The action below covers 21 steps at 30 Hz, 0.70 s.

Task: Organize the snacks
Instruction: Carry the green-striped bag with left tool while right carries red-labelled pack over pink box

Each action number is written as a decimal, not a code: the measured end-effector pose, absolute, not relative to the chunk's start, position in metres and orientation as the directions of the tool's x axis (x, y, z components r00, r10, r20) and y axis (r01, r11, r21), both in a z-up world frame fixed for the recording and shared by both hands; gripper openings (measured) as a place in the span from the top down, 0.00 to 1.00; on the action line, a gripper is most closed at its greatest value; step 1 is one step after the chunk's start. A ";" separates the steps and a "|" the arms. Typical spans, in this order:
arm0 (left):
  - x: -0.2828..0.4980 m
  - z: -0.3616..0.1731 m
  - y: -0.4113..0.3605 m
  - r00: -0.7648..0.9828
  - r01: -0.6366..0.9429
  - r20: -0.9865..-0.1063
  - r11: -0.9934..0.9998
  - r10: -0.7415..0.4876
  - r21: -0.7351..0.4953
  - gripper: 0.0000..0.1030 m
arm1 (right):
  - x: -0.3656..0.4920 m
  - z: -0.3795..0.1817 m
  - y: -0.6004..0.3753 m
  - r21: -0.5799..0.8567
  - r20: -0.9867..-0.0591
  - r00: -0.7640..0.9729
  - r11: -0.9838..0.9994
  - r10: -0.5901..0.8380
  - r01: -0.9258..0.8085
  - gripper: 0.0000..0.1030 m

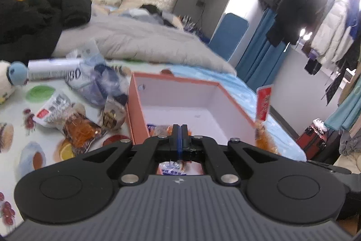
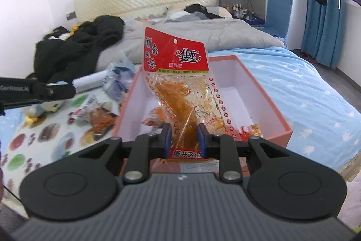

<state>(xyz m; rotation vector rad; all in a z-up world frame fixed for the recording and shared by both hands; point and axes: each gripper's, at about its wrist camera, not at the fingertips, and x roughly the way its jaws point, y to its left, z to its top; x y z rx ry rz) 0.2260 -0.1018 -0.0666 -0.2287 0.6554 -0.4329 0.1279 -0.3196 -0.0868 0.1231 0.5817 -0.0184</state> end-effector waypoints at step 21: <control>0.269 -0.223 -0.041 0.493 -0.023 -0.856 0.981 -0.157 -0.193 0.05 | 0.173 -0.124 -0.326 0.065 -0.586 0.810 0.997 0.010 0.035 0.73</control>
